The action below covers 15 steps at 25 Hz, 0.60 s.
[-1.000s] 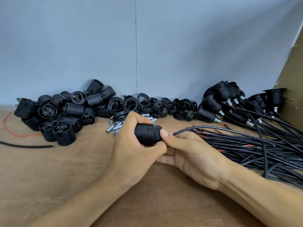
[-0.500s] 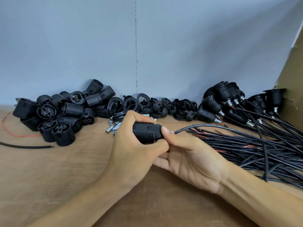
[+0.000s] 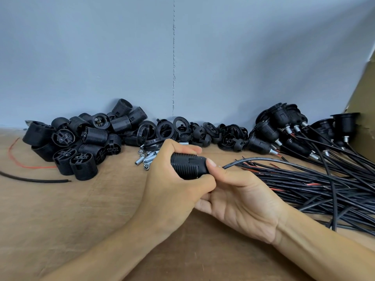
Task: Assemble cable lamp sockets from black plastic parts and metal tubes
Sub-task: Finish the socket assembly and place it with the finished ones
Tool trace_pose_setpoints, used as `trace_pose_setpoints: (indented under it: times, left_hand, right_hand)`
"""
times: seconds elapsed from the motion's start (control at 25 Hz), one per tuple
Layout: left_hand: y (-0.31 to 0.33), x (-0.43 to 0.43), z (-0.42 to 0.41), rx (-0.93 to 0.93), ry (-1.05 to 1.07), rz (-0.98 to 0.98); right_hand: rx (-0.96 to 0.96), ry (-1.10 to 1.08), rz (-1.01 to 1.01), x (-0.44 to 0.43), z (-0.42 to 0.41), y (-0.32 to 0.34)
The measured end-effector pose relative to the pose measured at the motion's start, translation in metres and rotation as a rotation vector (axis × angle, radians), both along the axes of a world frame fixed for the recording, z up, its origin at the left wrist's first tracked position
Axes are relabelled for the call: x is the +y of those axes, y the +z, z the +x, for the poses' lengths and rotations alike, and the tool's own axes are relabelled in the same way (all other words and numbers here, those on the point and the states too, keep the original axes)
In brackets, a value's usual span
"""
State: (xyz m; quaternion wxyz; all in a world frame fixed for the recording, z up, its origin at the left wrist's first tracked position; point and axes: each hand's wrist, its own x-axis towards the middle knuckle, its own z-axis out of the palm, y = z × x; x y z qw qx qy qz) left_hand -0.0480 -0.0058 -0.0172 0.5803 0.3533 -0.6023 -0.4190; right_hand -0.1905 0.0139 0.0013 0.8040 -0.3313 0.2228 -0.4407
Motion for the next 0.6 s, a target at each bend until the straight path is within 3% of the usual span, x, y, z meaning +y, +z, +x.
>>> trace_pose_setpoints:
  times: [0.32,0.6]
  left_hand:
    - [-0.004,-0.004,-0.001,0.027,-0.054,0.057]
    - [-0.011,-0.02,0.006,-0.373,0.053,-0.008]
  right_hand:
    - [0.046,-0.023,-0.028,-0.005,-0.005,-0.005]
    - [0.539,-0.307,-0.195,-0.025,-0.019,0.0]
